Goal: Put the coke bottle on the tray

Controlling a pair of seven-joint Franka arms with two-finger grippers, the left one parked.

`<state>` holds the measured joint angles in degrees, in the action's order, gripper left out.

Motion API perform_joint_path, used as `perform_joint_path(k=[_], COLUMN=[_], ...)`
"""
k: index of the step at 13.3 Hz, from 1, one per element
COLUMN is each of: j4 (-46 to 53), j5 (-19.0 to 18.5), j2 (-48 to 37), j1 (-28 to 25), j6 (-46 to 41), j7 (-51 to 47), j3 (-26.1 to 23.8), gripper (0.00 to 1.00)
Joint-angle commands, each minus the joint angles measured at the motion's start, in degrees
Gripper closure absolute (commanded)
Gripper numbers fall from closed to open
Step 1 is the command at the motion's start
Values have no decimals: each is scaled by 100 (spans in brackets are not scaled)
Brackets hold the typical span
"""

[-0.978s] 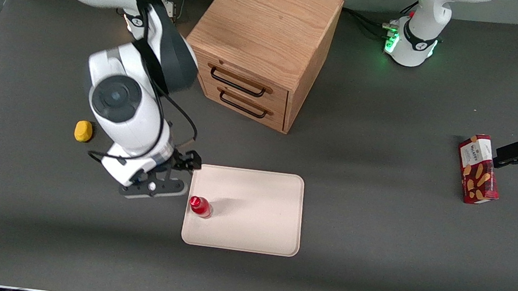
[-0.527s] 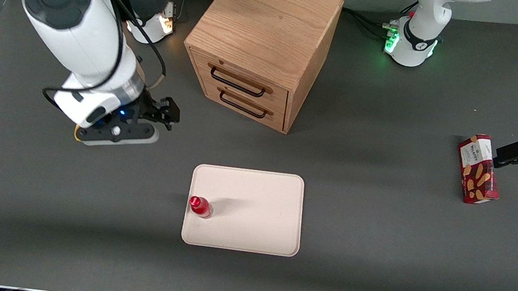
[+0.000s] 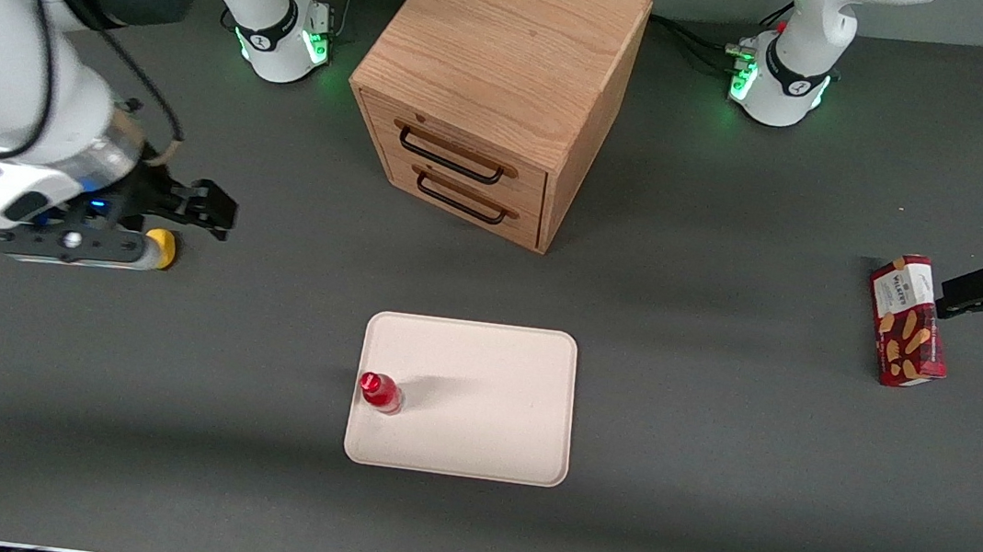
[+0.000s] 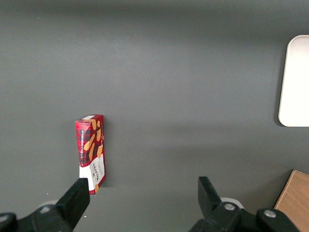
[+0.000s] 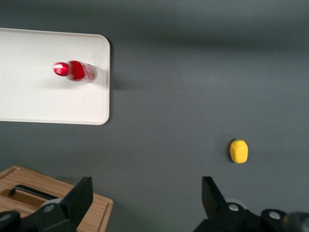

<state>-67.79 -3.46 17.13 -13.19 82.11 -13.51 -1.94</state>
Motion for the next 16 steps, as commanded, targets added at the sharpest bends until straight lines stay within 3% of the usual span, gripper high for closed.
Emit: perform_joint_path(k=[1, 6, 12, 16], j4=[-1084, -2614, -3345, -3031], j5=[223, 241, 311, 302], j2=[-841, -1782, -2029, -1907], j1=[561, 941, 1115, 1257], j6=[357, 1297, 1887, 1888], j7=[715, 1404, 1456, 2028], j3=[-52, 263, 528, 563], gripper=[0, 0, 0, 0])
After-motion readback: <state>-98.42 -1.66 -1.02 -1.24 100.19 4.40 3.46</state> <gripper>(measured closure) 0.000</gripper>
